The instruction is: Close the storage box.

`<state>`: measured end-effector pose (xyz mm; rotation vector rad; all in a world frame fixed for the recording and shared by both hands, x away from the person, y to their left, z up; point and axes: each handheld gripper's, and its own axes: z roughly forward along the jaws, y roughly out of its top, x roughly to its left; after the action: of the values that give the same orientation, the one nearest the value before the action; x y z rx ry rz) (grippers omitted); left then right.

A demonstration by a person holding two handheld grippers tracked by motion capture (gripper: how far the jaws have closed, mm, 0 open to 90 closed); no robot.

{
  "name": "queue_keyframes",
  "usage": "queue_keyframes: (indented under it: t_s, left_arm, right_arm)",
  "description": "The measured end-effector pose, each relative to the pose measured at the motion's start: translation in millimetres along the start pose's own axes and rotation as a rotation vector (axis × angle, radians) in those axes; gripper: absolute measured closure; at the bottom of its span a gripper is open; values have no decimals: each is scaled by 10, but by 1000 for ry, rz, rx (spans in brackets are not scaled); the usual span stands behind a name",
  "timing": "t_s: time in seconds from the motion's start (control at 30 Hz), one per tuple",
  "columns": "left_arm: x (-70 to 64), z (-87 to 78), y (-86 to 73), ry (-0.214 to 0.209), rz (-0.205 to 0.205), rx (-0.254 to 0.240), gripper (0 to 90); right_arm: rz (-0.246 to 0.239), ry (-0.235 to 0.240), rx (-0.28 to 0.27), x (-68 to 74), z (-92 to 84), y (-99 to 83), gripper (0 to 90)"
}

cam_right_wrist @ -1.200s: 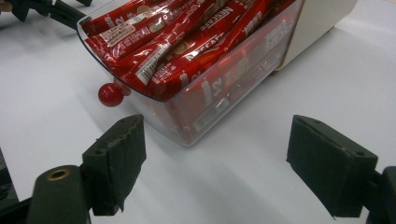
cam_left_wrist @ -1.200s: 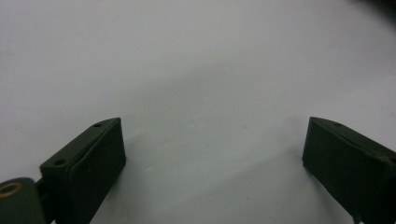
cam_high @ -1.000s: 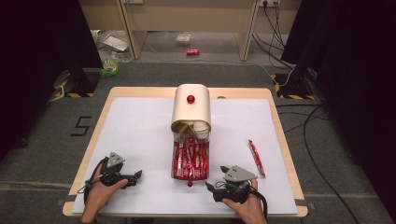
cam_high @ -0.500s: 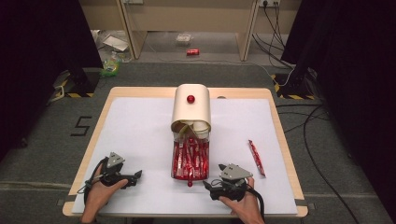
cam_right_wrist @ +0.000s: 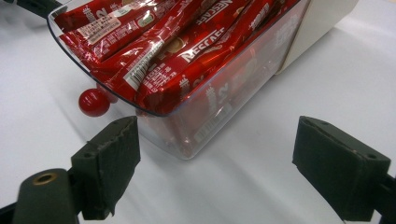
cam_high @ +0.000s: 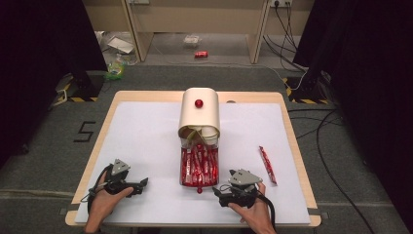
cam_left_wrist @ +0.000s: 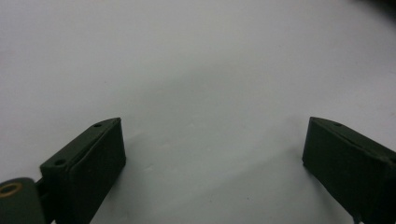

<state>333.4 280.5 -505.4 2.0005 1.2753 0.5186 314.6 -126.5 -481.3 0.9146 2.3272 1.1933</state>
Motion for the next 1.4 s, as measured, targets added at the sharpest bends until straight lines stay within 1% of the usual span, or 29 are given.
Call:
queue_keyframes:
  t_s: [0.13, 0.27, 0.5, 0.63, 0.7, 0.8, 0.87, 1.0, 1.17, 1.23, 1.37, 1.4]
  left_arm:
    - [0, 0, -1, 0, 1, 0, 50]
    - [1, 0, 1, -1, -1, 1, 51]
    - [0, 0, 0, 0, 0, 0, 50]
    - [1, 0, 1, -1, -1, 1, 50]
    - [0, 0, 0, 0, -1, -1, 50]
    - [1, 0, 0, -1, -1, 1, 51]
    - [1, 0, 0, 0, 0, 0, 51]
    - [2, 0, 1, -1, -1, 1, 50]
    - [1, 0, 0, -1, -1, 1, 51]
    - [1, 0, 0, -1, 0, 0, 51]
    - [2, 0, 0, -1, -1, 1, 51]
    - [2, 0, 1, -1, -1, 1, 51]
  right_arm:
    - [-19, 0, 1, 22, 33, 14, 155]
    - [-26, 5, 0, 35, 64, 30, 155]
    - [-25, -3, 3, 34, 113, 49, 155]
    - [-5, 1, -4, 18, 138, 64, 155]
    - [-4, -7, -15, 8, 141, 75, 155]
    - [14, -10, -33, -16, 144, 90, 155]
    - [18, -16, -34, -38, 150, 96, 155]
    - [56, -22, -63, -87, 156, 105, 163]
    - [86, -28, -67, -138, 172, 107, 164]
    - [82, -31, -70, -142, 179, 110, 165]
    - [88, -33, -75, -136, 187, 122, 165]
    - [82, -37, -78, -137, 192, 125, 165]
